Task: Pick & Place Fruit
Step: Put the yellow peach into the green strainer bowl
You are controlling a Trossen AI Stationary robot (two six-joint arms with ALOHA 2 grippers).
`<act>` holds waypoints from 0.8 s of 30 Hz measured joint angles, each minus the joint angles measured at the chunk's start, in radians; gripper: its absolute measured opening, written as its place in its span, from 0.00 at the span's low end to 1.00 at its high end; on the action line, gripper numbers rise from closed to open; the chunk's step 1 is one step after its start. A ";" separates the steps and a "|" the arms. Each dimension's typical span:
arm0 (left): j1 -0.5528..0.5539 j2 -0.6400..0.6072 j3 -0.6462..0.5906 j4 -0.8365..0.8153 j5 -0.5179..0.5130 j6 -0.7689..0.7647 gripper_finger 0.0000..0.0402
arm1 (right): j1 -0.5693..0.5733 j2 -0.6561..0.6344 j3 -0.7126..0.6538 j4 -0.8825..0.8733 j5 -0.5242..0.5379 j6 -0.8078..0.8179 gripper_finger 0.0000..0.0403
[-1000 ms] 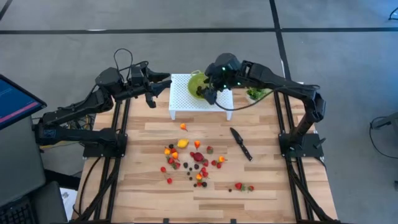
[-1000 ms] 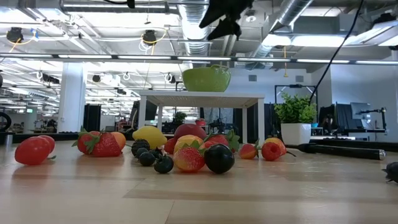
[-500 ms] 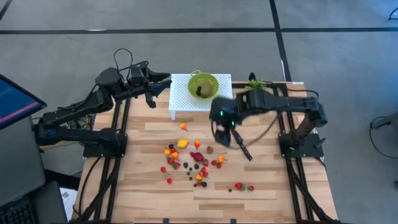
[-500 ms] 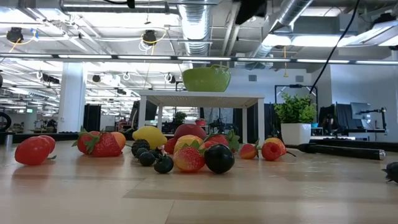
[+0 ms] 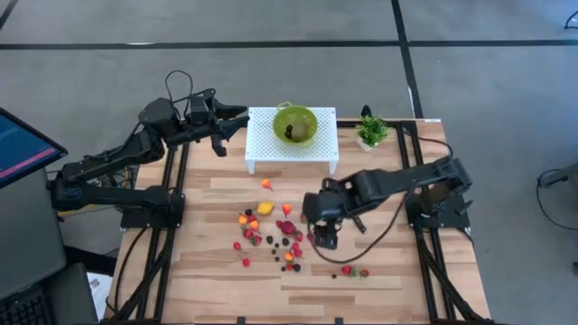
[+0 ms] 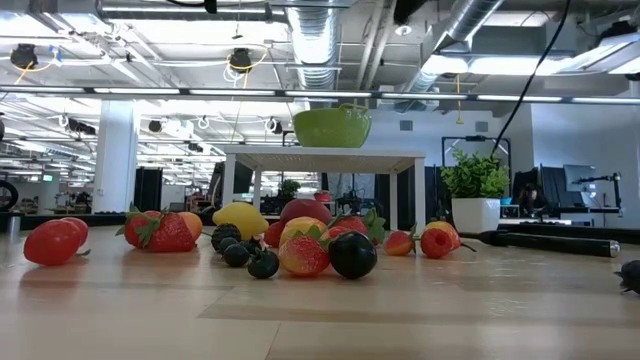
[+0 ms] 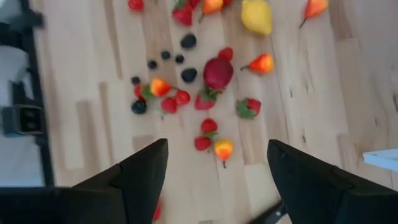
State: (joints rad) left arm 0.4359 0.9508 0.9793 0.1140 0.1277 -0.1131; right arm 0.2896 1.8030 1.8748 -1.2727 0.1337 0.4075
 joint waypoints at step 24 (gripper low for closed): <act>0.000 0.000 0.000 0.009 0.000 0.000 0.35 | -0.002 0.360 -0.013 -0.138 0.002 -0.294 0.67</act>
State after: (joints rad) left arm 0.4362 0.9508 0.9794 0.1232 0.1278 -0.1131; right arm 0.2871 2.1628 1.8613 -1.4106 0.1360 0.1131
